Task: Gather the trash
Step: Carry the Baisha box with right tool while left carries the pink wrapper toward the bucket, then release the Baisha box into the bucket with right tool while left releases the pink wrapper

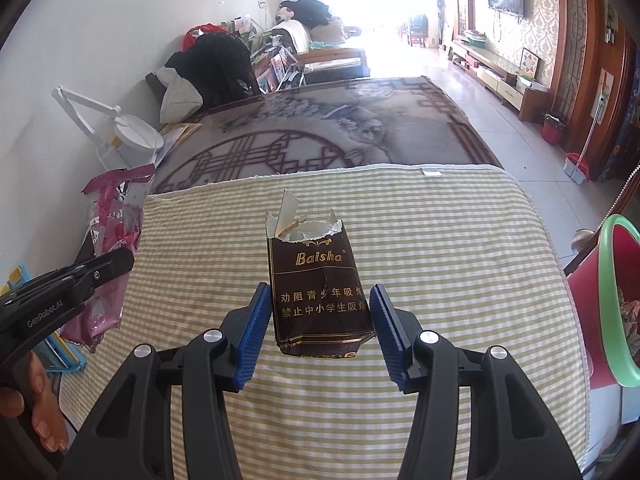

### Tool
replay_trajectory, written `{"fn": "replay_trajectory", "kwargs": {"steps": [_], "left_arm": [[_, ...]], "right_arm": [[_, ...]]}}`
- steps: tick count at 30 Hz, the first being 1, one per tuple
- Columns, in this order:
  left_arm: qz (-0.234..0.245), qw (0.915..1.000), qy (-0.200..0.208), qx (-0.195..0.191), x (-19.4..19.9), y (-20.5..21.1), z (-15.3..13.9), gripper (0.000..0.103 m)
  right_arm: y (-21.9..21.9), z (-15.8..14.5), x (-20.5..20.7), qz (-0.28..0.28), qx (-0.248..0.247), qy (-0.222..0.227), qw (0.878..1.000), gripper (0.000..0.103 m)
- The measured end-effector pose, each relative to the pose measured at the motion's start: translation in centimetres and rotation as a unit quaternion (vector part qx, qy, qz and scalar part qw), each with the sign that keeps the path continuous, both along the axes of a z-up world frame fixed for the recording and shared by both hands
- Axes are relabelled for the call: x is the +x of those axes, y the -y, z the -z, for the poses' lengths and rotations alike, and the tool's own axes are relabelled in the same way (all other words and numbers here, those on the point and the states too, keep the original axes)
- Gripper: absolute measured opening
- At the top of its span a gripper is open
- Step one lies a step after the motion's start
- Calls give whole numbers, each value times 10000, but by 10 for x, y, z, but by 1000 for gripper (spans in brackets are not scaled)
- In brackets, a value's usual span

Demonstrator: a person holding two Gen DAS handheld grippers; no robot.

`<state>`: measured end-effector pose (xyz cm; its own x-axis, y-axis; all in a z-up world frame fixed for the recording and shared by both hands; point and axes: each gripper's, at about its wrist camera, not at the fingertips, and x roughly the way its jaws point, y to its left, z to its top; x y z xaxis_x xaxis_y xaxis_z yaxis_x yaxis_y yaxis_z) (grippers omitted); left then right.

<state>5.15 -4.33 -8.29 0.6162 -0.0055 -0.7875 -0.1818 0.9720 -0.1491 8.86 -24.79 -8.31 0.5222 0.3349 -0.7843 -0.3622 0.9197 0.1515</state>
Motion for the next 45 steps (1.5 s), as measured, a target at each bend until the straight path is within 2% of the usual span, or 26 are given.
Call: {"fn": "replay_trajectory", "kwargs": {"steps": [6,12,21,25,33,36,37,39,42,45], "left_arm": [[85,9999,-31,58,8,52,-2,19],[397,9992,-42,43,24,117,-5,19],[931,9956,16,95,48,210,-11,19],[1239,9922,17,93,58,249,-11,19],[2046,9788,8,-71,83,335,-14,19],[2391,9709,27,-144,89,362,-11,20],[2557,9666,-1,-153,92,375,-9,20],[2800,9597,-91,-200,100,395,-4,20],[2988,9539,-156,-232,108,415,2,20],[3149,9489,-165,-107,117,435,9,21]], "right_arm": [[49,-5,-1,-1,52,63,10000,49],[107,-9,4,155,68,90,9998,49],[205,-20,13,670,180,175,9974,49],[255,-21,18,1117,154,204,9934,49],[357,-18,32,2113,103,113,9773,51],[383,-20,25,2482,73,224,9684,71],[391,-23,20,2601,140,313,9650,74],[407,-27,10,2793,336,402,9588,75],[426,-32,-8,3154,430,501,9467,75],[443,-39,-10,3450,462,584,9356,75]]}}
